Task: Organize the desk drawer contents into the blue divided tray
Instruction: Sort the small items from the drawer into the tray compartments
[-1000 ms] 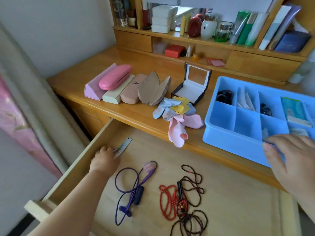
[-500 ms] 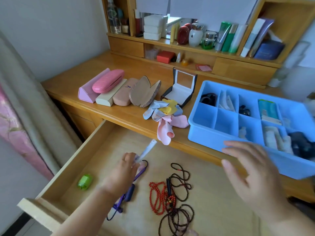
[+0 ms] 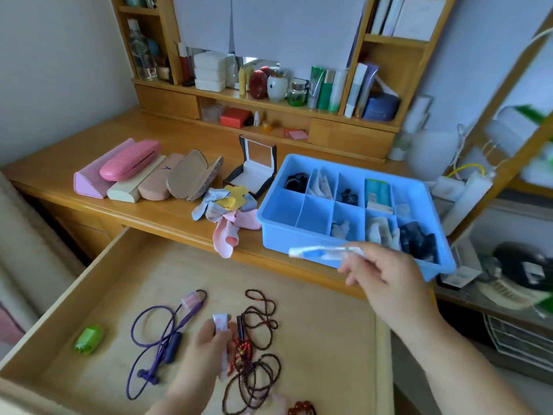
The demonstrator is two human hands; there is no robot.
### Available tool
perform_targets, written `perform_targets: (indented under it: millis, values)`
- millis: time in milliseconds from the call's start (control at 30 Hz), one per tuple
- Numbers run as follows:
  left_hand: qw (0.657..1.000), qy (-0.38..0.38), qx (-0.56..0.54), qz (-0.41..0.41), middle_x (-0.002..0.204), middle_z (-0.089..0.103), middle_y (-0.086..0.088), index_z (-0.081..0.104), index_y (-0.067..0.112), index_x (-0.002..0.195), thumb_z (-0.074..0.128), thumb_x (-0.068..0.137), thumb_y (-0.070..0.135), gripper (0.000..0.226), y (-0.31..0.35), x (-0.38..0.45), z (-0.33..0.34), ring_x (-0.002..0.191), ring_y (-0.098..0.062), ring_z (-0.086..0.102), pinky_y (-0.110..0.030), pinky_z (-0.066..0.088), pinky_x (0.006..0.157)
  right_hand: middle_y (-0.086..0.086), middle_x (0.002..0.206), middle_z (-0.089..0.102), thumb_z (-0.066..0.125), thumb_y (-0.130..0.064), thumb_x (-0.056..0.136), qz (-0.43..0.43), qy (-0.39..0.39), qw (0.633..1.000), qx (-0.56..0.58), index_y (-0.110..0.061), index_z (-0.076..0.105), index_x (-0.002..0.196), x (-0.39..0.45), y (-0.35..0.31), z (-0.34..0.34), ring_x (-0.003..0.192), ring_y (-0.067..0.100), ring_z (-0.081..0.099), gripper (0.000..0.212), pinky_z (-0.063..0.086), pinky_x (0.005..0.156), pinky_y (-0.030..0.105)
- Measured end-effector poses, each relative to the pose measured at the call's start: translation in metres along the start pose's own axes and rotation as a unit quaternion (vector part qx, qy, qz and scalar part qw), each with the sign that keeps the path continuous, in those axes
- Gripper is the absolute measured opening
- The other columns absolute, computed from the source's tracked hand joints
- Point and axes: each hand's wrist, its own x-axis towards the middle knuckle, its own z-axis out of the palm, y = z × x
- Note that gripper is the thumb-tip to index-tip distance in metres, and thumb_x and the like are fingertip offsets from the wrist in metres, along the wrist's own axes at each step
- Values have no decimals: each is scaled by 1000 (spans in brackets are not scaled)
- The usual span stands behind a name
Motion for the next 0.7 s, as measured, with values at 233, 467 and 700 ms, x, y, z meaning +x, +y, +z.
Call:
perform_targets:
  millis: [233, 467, 700]
  values:
    - [951, 34, -242, -191, 59, 59, -18, 54, 13, 97, 41, 100, 24, 17, -17, -5, -2, 26, -16, 41, -18, 38, 30, 14, 79, 63, 52, -8, 89, -58, 149, 911, -379, -3, 64, 82, 54, 18, -30, 72, 37, 59, 15, 39, 56, 32]
    - [983, -57, -87, -151, 73, 59, -24, 60, -4, 104, 47, 97, 7, 18, -12, -30, 0, 39, -17, 40, -21, 31, 45, 5, 132, 55, 39, -43, 96, -35, -3, 930, -367, -12, 63, 120, 46, 31, 2, 125, 25, 46, 46, 32, 106, 40]
    - [935, -313, 56, 156, 81, 68, -12, 69, 28, 108, 64, 78, 44, 34, 42, -57, 22, 48, -10, 45, -16, 36, 47, -23, 87, 65, 61, -39, 85, 100, -264, 959, 9, -40, 63, 105, -36, 6, 24, 66, 5, 64, 20, 51, 61, 16]
